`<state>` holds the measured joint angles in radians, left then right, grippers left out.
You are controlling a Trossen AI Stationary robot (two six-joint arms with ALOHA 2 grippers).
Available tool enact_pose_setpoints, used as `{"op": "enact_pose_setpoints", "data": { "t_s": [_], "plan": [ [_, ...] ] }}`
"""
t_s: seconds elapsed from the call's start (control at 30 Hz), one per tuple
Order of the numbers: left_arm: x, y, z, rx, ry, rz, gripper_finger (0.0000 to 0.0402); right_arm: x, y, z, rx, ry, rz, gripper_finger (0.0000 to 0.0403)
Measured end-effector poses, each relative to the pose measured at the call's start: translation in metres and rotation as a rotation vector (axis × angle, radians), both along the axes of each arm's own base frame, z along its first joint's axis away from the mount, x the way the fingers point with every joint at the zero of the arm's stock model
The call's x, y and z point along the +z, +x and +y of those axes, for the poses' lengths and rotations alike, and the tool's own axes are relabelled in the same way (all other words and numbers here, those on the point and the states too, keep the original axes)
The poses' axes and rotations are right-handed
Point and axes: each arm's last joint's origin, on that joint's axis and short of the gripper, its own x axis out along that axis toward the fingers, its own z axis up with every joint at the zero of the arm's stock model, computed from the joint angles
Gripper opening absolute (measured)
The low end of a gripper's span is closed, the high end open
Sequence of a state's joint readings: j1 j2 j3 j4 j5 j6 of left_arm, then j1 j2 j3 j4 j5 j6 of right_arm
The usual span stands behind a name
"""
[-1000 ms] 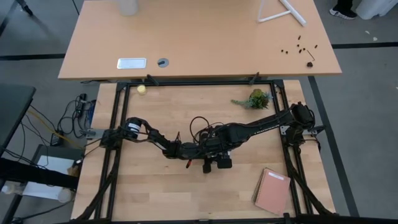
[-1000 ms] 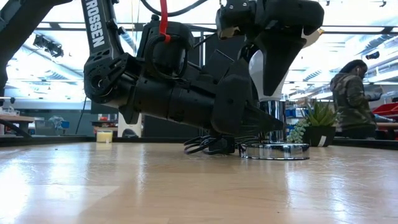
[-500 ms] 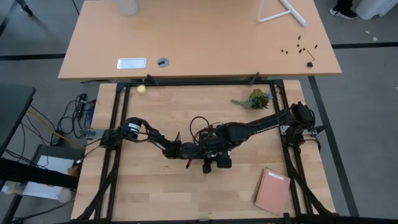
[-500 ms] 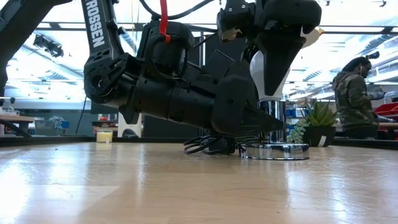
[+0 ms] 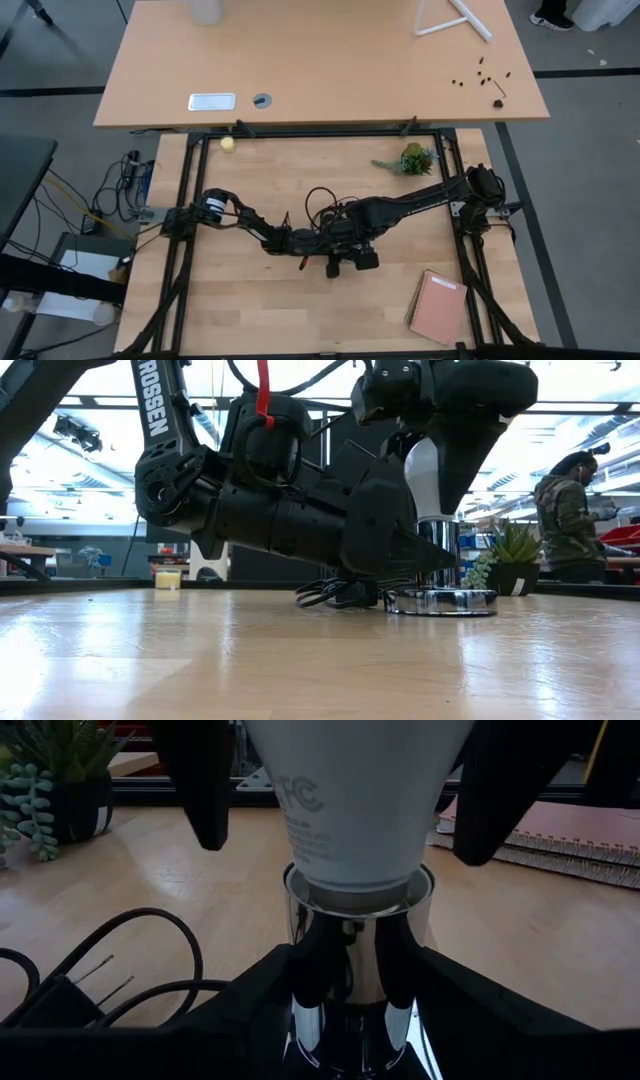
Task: Screw lightbulb
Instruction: Insert the white lightbulb into the metallic lamp
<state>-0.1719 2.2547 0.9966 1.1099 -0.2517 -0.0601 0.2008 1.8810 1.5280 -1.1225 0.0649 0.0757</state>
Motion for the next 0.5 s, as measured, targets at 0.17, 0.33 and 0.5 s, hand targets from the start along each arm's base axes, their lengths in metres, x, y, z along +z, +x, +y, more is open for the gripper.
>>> {"op": "enact_pose_setpoints", "data": {
  "t_s": [0.17,0.33,0.5],
  "plan": [
    [0.0001,0.0,0.0,0.004,-0.02,-0.002,0.0198,0.0003,-0.0019,-0.0004,0.001,-0.005,0.02,0.0305],
    [0.0001,-0.0001,0.0001,0.026,-0.042,-0.006,0.0198,0.0012,-0.0038,0.0002,-0.018,0.041,0.043,0.0305],
    [0.0015,0.0011,-0.0012,0.024,-0.017,-0.01,0.0198,0.0012,-0.0043,-0.0002,-0.038,0.017,0.043,0.0305]
  ]
}}
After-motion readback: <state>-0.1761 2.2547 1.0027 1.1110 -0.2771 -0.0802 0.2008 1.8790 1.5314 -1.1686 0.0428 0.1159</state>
